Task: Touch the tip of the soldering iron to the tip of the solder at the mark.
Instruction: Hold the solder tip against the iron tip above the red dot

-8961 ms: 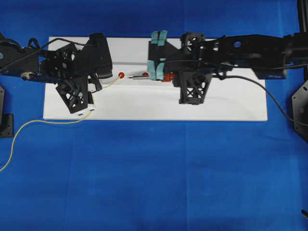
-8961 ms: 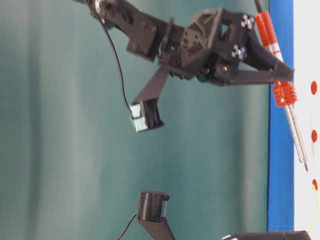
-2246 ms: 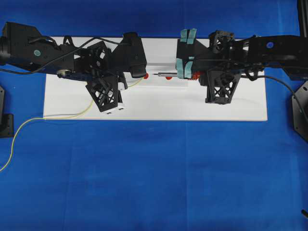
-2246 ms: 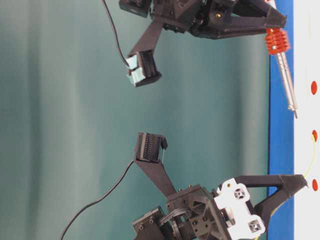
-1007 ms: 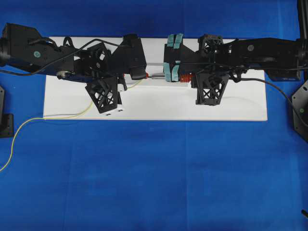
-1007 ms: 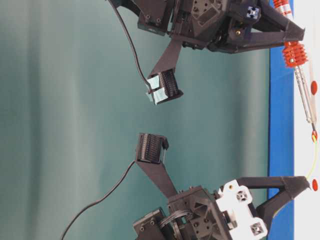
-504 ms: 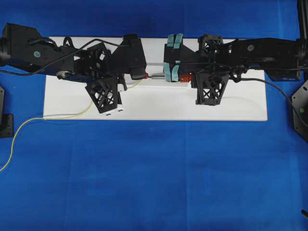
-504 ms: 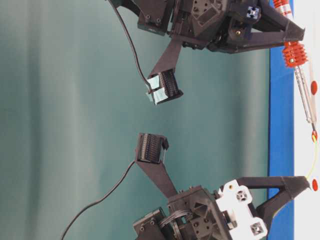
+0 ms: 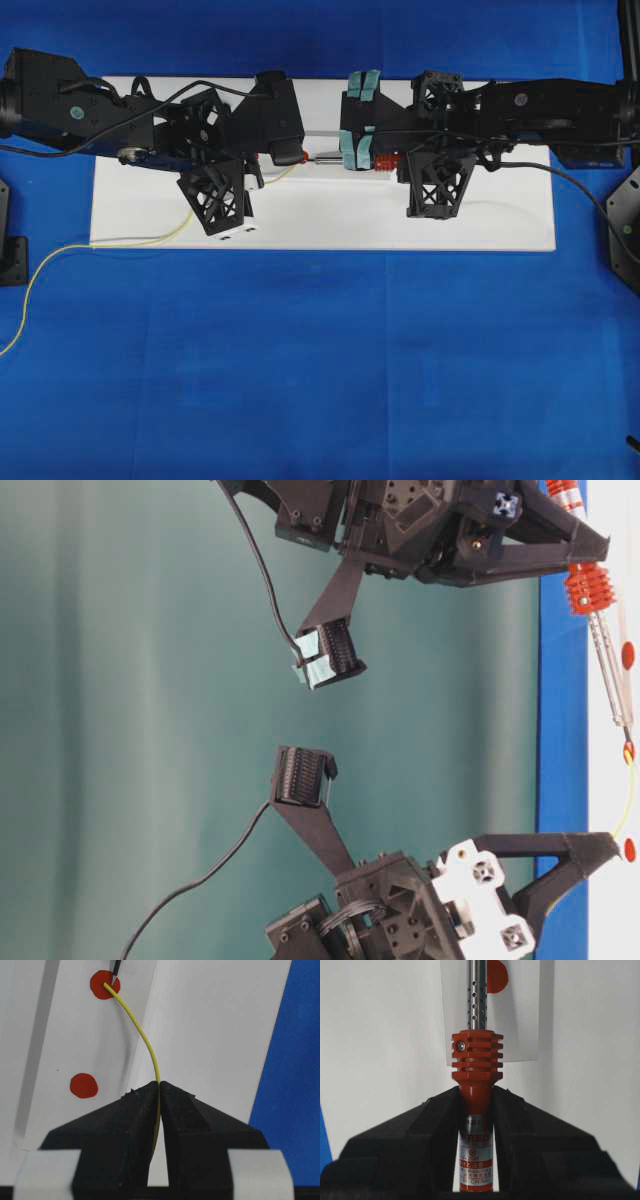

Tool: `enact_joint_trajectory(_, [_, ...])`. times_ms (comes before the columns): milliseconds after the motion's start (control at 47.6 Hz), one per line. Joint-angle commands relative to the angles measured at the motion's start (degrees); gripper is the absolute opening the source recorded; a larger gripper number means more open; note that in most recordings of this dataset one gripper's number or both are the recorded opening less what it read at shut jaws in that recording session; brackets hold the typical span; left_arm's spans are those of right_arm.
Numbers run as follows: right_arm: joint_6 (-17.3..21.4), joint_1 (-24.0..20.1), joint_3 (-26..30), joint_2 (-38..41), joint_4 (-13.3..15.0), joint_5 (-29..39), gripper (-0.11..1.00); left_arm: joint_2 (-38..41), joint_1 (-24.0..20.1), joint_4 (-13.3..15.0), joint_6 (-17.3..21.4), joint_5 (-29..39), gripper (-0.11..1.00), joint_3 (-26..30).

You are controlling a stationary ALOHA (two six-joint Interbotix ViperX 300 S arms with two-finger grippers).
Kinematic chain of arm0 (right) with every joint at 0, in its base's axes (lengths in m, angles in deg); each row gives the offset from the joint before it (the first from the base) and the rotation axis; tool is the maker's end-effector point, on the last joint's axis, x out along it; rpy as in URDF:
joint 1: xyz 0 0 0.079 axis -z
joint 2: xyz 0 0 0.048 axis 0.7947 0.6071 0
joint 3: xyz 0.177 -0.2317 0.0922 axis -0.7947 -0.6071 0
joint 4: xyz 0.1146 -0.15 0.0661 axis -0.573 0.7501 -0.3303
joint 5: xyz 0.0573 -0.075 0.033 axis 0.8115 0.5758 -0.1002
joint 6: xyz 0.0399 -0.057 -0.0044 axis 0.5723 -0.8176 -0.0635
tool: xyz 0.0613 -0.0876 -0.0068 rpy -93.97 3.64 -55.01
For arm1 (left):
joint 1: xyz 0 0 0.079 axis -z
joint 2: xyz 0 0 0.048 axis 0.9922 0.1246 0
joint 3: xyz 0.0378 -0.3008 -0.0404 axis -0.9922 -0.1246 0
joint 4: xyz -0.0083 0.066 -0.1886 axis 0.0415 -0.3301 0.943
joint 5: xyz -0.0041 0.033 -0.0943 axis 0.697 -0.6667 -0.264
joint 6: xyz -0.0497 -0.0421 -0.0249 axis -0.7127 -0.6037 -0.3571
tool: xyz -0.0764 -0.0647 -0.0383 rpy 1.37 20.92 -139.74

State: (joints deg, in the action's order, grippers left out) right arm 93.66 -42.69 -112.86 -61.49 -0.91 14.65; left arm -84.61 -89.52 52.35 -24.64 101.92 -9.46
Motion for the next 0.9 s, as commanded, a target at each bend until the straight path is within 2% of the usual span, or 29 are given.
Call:
enact_joint_trajectory(0, [-0.1,0.1,1.3,-0.7,0.1,-0.3,0.06,-0.6,0.1,-0.1,-0.3,-0.2,0.02,0.5])
enact_joint_trajectory(609, [-0.1,0.1,1.2,-0.7,0.1,-0.4,0.06,-0.8,0.1,-0.1,0.2,-0.1,0.02,0.4])
enact_joint_trajectory(881, [-0.2,0.1,1.2,-0.8,0.1,-0.4,0.06,-5.7,0.1,-0.1,0.0,1.5,0.02,-1.4])
